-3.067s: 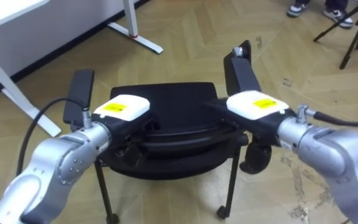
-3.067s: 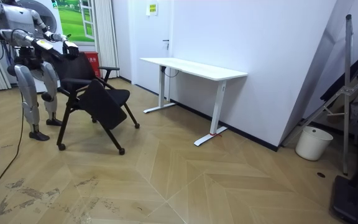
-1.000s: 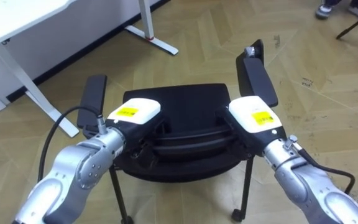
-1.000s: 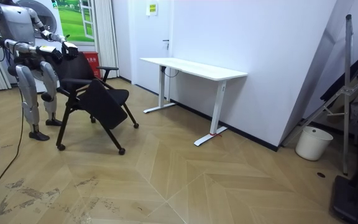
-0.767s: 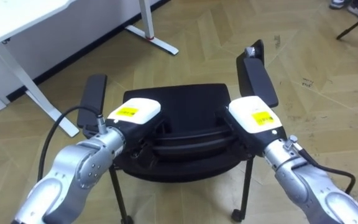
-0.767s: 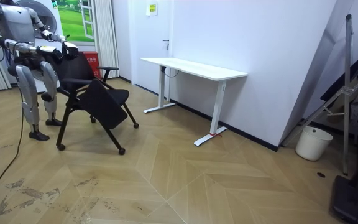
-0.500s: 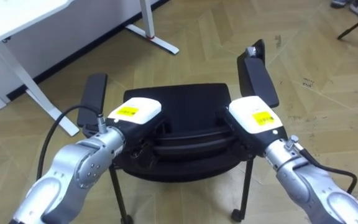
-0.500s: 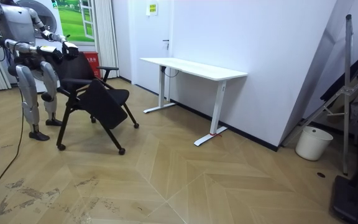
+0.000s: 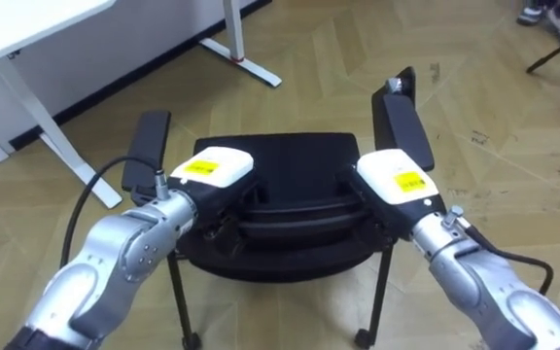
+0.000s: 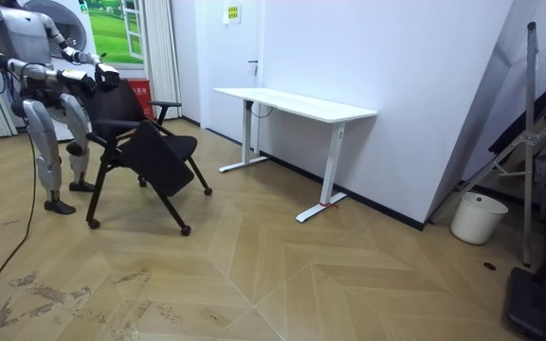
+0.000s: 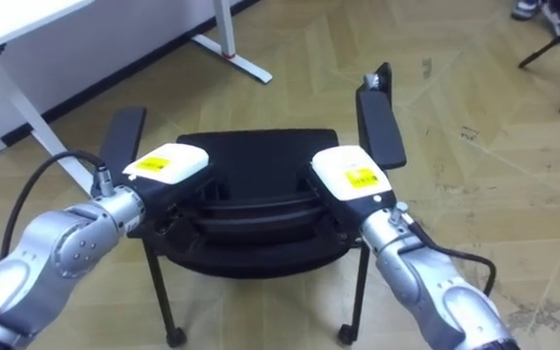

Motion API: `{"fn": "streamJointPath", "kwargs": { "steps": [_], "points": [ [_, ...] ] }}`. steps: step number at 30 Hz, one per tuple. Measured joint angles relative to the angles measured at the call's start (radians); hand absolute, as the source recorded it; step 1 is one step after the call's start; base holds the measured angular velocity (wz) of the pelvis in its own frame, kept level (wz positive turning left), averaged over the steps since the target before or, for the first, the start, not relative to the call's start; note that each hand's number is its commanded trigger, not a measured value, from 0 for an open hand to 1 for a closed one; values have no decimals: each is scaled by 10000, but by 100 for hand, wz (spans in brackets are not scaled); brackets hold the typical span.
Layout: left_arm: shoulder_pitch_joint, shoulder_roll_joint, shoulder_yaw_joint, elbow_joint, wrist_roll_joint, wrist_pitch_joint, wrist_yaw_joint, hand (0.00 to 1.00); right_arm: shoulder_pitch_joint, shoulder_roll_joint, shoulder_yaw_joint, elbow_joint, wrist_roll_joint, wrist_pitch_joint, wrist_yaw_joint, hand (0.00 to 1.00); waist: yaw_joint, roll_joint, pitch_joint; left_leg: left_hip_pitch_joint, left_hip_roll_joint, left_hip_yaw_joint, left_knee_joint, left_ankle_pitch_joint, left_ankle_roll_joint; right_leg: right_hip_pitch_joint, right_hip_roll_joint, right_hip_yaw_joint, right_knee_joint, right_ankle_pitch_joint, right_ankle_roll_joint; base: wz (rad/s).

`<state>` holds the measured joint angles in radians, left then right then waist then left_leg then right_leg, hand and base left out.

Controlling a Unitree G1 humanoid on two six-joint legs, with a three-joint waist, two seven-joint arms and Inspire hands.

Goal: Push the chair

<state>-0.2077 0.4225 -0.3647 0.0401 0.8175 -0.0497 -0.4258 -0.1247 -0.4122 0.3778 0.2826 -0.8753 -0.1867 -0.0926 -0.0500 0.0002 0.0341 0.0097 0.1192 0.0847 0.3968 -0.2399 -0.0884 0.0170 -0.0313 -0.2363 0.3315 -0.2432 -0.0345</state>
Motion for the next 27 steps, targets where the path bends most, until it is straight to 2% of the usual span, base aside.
{"fn": "streamJointPath", "kwargs": {
  "steps": [1, 2, 3, 5, 7, 8, 9, 10, 11, 12, 13, 15, 16, 17, 18, 19, 20, 21, 22, 23, 24, 25, 26, 27],
  "points": [
    [-21, -3, -5, 86, 0, -33, 13, 100, 0, 25, 1, 78, 8, -18, 12, 100, -40, -35, -5, -161, 62, 79, 480, -50, -18, 0, -7, -21, 178, -120, -25, 16],
    [-46, -17, -4, 262, 0, -113, 18, 100, -4, 69, 6, 200, 6, -100, 36, 100, -15, -63, -12, -534, 216, 284, 1464, -51, -18, 37, -5, -39, 445, -342, -95, 6],
    [-72, -19, 5, 473, -11, -256, 55, 100, -12, 69, 11, 272, 6, -187, 41, 100, 67, 2, -11, -879, 467, 455, 2492, -16, 34, 55, 32, -106, 743, -516, -209, -5],
    [-72, -32, 13, 623, -26, -349, 59, 100, -36, 89, 38, 432, 6, -327, 22, 100, 245, 39, -27, -1281, 785, 540, 3642, 213, 342, 81, 67, -101, 1147, -782, -400, -8],
    [-83, -67, 66, 728, -89, -427, 55, 100, -36, 102, 39, 493, 6, -380, 5, 100, 256, -41, 4, -1683, 1015, 562, 4463, 666, 357, 165, 93, -211, 1458, -1065, -552, 20],
    [-90, -105, 64, 807, -75, -439, 59, 100, -47, 119, 58, 527, 16, -383, 5, 100, 297, -116, -5, -1960, 1153, 648, 5019, 1141, 391, 206, 108, -167, 1596, -1202, -635, 19],
    [-87, -98, 65, 832, -66, -448, 52, 100, -82, 113, 90, 540, 12, -382, -19, 100, 352, -227, 65, -2395, 1322, 755, 5571, 1673, 517, 304, 121, -174, 1708, -1309, -745, 18],
    [-87, -99, 73, 856, -67, -453, 64, 100, -82, 95, 95, 536, -20, -382, -54, 100, 348, -226, 76, -2617, 1328, 730, 5719, 1716, 519, 325, 125, -236, 1717, -1343, -788, 28],
    [-105, -135, 71, 893, -129, -476, 136, 100, -88, -12, 97, 529, -30, -382, -109, 100, 279, -185, 46, -3071, 1262, 779, 5743, 1644, 586, 302, 122, -427, 1720, -1382, -857, 23],
    [-165, -150, 63, 974, -268, -512, 188, 100, -123, -68, 112, 553, -20, -383, -200, 100, 279, -201, 54, -3426, 1088, 870, 5535, 1570, 689, 274, 115, -456, 1796, -1432, -941, 10],
    [-174, -143, 63, 993, -317, -519, 199, 100, -166, -64, 120, 585, -19, -383, -208, 100, 301, -218, 53, -3579, 986, 916, 5392, 1569, 692, 274, 84, -500, 1842, -1468, -997, 0],
    [-224, -130, 25, 1024, -460, -530, 233, 100, -233, -94, 129, 739, -4, -417, -320, 100, 250, -291, 81, -4100, 456, 1135, 4540, 1578, 682, 337, 48, -753, 1988, -1715, -1021, 17],
    [-231, -129, 17, 1023, -487, -540, 242, 100, -229, -122, 133, 746, 17, -443, -371, 100, 296, -300, 79, -4105, 360, 1265, 4158, 1583, 677, 346, 42, -743, 2053, -1793, -1023, 9],
    [-272, -105, 17, 1022, -609, -595, 202, 100, -218, -194, 133, 661, 38, -489, -398, 100, 299, -277, 59, -4134, 188, 1407, 3400, 1590, 678, 357, 86, -741, 2117, -1910, -1006, -5],
    [-277, -57, 17, 1021, -726, -660, 185, 100, -179, -263, 133, 600, 43, -519, -462, 100, 283, -213, -8, -4132, 0, 1457, 2694, 1596, 687, 383, 129, -734, 2109, -1972, -969, -3],
    [-277, -30, 17, 1012, -835, -685, 162, 100, -132, -294, 130, 559, 42, -519, -521, 100, 289, -205, -24, -4071, -95, 1491, 2338, 1611, 722, 438, 136, -722, 2090, -2000, -946, -8],
    [-269, -17, 5, 962, -1024, -729, 97, 100, -55, -377, 129, 503, 43, -522, -627, 100, 315, -199, -18, -3820, -146, 1713, 1708, 1612, 733, 535, 149, -657, 2011, -2047, -882, -13],
    [-261, -17, -7, 861, -1088, -730, 6, 100, 25, -500, 125, 418, -19, -549, -702, 100, 368, -134, -63, -3582, -198, 1770, 1334, 1610, 741, 657, 141, -619, 1960, -2138, -793, -13],
    [-239, -19, -7, 802, -1105, -731, -13, 100, 80, -546, 115, 363, -34, -564, -765, 100, 389, -136, -61, -3442, -254, 1768, 1241, 1607, 747, 730, 117, -579, 1945, -2194, -743, -12],
    [-214, -9, -6, 735, -1110, -750, -5, 100, 155, -613, 101, 262, -126, -605, -847, 100, 436, -134, -74, -3196, -408, 1823, 1094, 1702, 954, 893, -27, -491, 1916, -2308, -615, -19],
    [-198, 45, -7, 737, -1094, -816, -9, 100, 225, -613, 112, 233, -176, -632, -901, 100, 489, -235, -83, -2920, -635, 1894, 974, 1639, 1089, 1114, -225, -375, 1845, -2393, -463, -21],
    [-191, 84, -7, 742, -1118, -841, -13, 100, 267, -610, 120, 218, -190, -632, -921, 100, 486, -253, -106, -2804, -755, 1919, 953, 1559, 1295, 1238, -335, -362, 1812, -2434, -383, -15],
    [-188, 165, -8, 771, -1254, -904, 15, 100, 317, -618, 127, 63, -204, -632, -968, 100, 424, -288, -119, -2647, -989, 1962, 1014, 1335, 1675, 1407, -549, -407, 1886, -2552, -157, -10],
    [-194, 224, -8, 774, -1313, -951, 64, 100, 308, -628, 128, -35, -305, -623, -1010, 100, 404, -277, -137, -2575, -1191, 1971, 1117, 1066, 1899, 1319, -880, -694, 2638, -2574, 5, -10]
  ]
}}
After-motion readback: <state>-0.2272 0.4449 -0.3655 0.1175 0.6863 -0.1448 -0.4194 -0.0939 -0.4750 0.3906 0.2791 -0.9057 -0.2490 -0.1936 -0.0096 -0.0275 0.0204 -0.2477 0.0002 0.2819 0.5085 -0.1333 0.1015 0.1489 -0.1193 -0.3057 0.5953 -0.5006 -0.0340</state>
